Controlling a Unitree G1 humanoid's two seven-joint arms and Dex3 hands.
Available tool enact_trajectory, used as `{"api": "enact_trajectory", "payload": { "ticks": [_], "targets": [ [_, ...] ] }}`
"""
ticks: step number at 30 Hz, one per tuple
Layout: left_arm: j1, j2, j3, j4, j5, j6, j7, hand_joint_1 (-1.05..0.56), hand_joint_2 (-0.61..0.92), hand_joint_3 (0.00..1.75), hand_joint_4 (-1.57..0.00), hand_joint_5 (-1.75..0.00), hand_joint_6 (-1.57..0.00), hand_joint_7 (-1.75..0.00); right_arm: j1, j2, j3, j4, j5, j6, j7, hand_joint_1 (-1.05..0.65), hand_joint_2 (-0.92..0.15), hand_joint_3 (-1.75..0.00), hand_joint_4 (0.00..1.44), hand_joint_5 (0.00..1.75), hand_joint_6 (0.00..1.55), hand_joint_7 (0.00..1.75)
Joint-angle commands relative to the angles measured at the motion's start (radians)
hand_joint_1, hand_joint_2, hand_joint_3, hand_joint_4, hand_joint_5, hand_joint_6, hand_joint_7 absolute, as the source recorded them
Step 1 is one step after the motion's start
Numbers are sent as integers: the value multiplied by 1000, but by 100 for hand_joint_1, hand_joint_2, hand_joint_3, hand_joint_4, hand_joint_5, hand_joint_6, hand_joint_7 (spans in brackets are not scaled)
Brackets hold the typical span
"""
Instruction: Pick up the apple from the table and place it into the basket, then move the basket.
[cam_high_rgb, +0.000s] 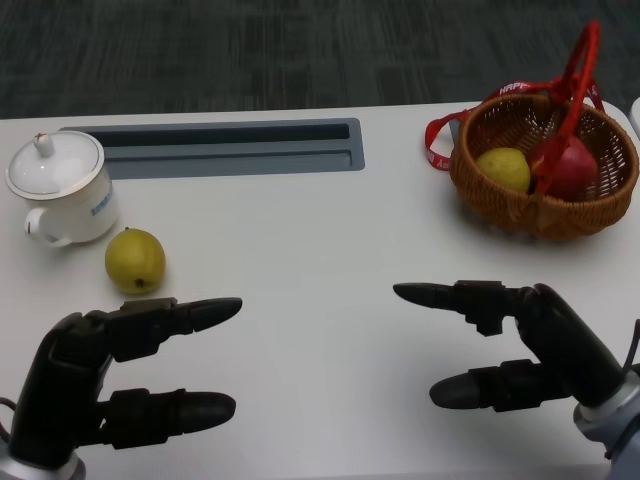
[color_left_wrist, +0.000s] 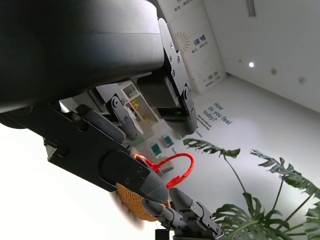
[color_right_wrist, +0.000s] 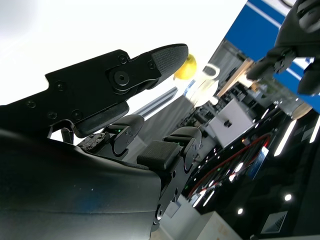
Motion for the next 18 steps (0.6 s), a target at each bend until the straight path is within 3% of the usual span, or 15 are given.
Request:
{"api": "enact_trajectory", "payload": {
  "ticks": [1,8,18],
  "targets": [
    [5,21,11,11,-11,-11,-12,-54,77,0,-102,-2,-90,-1,9,24,-3,-6,14,-3,26,-49,-76,-1,76,1,66,1],
    [19,21,13,-6,-7,0,-8,-55,76,0,-103,-2,-92,-1,11,71,-6,-11,-7,-4,43,-43,-75,0,77,1,68,1],
    [42,22,21,-31,4,13,-2,-55,75,0,-104,-2,-92,-1,14,80,-11,-16,-8,-4,57,-41,-74,0,79,1,69,1]
  ]
}}
